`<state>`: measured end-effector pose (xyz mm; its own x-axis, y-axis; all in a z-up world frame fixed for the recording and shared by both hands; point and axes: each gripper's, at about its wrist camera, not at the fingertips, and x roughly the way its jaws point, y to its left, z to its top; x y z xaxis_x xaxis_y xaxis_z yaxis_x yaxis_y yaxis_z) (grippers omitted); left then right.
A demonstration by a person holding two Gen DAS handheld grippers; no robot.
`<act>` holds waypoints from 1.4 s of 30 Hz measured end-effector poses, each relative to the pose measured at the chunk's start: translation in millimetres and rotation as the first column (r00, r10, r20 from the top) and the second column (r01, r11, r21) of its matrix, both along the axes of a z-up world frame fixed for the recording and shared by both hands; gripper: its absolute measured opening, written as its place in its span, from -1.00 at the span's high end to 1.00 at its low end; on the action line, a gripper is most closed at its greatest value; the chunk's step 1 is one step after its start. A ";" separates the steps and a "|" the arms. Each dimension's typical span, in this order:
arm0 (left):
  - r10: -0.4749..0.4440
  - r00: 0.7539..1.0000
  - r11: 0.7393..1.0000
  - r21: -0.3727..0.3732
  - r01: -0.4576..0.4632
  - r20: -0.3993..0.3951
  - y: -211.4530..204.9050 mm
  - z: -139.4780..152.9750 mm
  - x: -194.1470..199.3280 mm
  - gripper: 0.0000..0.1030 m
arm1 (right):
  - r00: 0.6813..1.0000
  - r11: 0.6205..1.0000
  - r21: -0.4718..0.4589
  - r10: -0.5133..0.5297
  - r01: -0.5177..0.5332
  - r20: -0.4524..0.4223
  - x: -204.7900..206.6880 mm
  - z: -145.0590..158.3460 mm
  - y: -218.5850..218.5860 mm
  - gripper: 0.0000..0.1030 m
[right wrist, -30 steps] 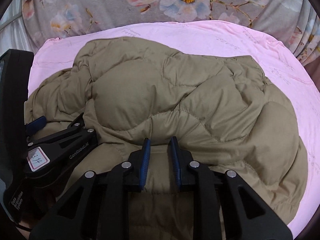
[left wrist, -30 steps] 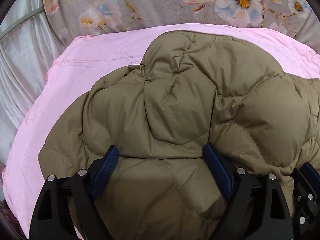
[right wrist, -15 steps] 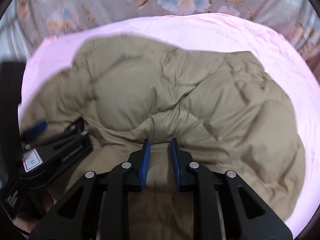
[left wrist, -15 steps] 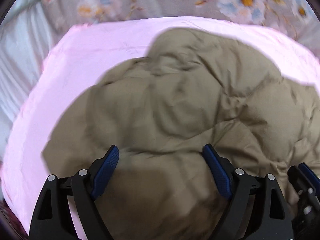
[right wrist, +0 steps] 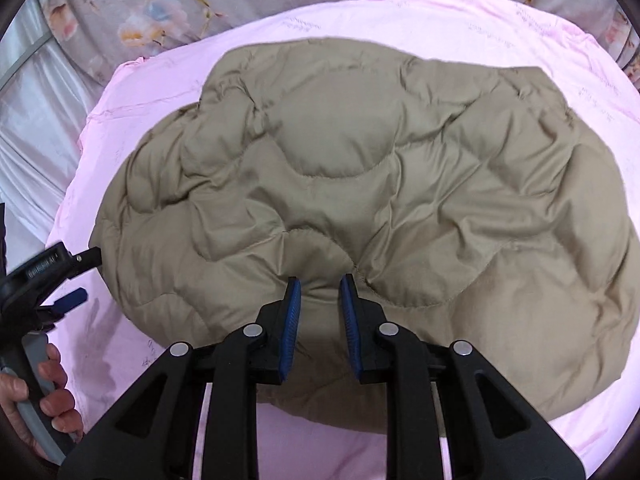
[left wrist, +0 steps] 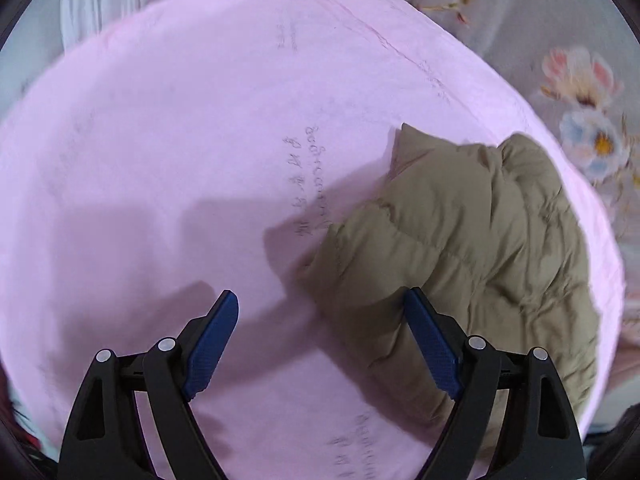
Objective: Fold large clothes
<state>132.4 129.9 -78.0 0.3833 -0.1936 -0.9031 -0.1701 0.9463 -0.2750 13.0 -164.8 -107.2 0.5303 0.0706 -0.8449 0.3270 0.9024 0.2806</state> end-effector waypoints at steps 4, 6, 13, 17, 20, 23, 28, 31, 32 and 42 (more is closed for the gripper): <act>-0.002 0.999 0.992 -0.128 -0.004 -0.046 -11.8 -22.3 6.4 -0.65 | 1.000 1.000 -0.020 0.014 -0.014 -0.012 5.1 -4.2 2.1 0.61; 0.017 0.998 0.983 -0.180 -0.029 -0.067 -17.2 -32.9 8.5 -0.68 | 1.000 1.000 -0.018 0.009 -0.009 -0.014 5.4 -6.5 2.6 0.61; -0.069 0.998 0.985 -0.156 0.067 -0.012 -39.4 -7.2 7.6 0.32 | 1.000 1.000 -0.022 0.013 -0.014 -0.029 13.6 -10.5 4.6 0.61; -0.125 0.990 0.956 -0.257 0.139 0.071 -27.7 36.9 -3.0 0.72 | 0.999 1.000 -0.012 0.016 -0.016 -0.051 12.5 -3.3 4.2 0.60; -0.205 0.965 0.948 -0.214 0.237 0.161 -33.4 81.3 -19.4 0.74 | 0.998 0.999 0.039 0.039 -0.037 -0.042 6.2 3.8 10.0 0.58; -0.302 0.920 0.928 -0.145 0.344 0.251 -49.1 130.5 -43.4 0.75 | 0.996 0.989 0.123 0.085 -0.080 -0.037 3.5 0.4 24.9 0.58; -0.519 0.785 0.839 0.028 0.543 0.337 -116.9 170.0 -91.0 0.75 | 0.989 0.955 0.259 0.149 -0.142 -0.009 6.5 -10.3 44.3 0.59; -0.628 0.683 0.760 0.105 0.641 0.374 -169.4 175.5 -113.1 0.75 | 0.995 0.947 0.306 0.095 -0.098 0.024 -13.8 4.9 22.4 0.58; -0.650 0.659 0.737 0.104 0.667 0.379 -182.9 174.5 -116.0 0.75 | 0.996 0.943 0.321 0.075 -0.085 0.043 -24.0 10.1 12.4 0.58; -0.893 0.389 0.430 0.176 0.885 0.225 -316.8 107.1 -174.4 0.75 | 0.956 0.917 0.271 -0.286 0.292 -0.061 -149.2 -24.0 -106.5 0.58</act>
